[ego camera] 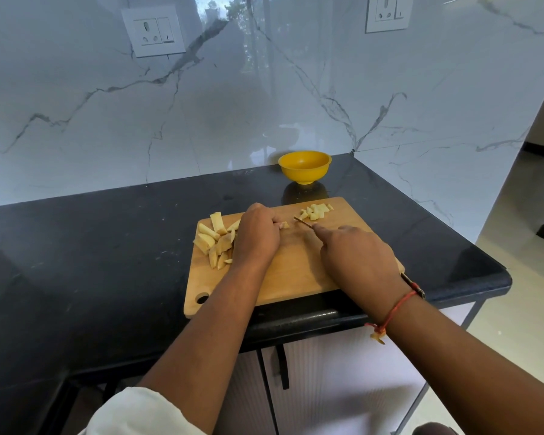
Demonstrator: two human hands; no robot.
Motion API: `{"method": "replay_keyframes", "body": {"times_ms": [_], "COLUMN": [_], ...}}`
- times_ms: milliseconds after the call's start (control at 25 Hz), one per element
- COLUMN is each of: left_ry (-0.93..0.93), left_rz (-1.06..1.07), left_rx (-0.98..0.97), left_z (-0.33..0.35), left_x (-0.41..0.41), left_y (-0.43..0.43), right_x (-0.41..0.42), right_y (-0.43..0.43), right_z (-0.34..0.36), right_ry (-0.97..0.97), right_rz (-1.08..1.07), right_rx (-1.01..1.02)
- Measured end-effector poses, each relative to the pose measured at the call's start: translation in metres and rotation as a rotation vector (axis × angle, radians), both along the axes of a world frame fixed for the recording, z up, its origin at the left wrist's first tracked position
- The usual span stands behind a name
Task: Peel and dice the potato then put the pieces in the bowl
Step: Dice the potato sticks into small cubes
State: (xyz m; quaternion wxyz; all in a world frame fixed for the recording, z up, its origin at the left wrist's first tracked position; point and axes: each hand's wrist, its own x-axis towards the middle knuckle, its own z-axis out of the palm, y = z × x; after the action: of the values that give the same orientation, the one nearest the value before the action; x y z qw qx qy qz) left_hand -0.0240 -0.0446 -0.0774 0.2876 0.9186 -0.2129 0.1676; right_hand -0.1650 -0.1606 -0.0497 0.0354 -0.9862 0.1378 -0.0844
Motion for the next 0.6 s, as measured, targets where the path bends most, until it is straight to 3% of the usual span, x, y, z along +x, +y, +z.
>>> {"method": "replay_keyframes", "body": {"times_ms": [240,600], "left_ry": [0.005,0.108], "left_rz": [0.029,0.051], "left_rx": [-0.005,-0.007], "left_z": [-0.003,-0.006], "left_x": [0.005,0.014], "left_y": [-0.002,-0.005], "right_x": [0.01,0.035], "right_y": [0.012,0.024], "right_z": [0.004,0.004], "right_ry": [-0.12,-0.016], "right_rz": [-0.005,-0.001], "right_rx": [0.121,0.132]}}
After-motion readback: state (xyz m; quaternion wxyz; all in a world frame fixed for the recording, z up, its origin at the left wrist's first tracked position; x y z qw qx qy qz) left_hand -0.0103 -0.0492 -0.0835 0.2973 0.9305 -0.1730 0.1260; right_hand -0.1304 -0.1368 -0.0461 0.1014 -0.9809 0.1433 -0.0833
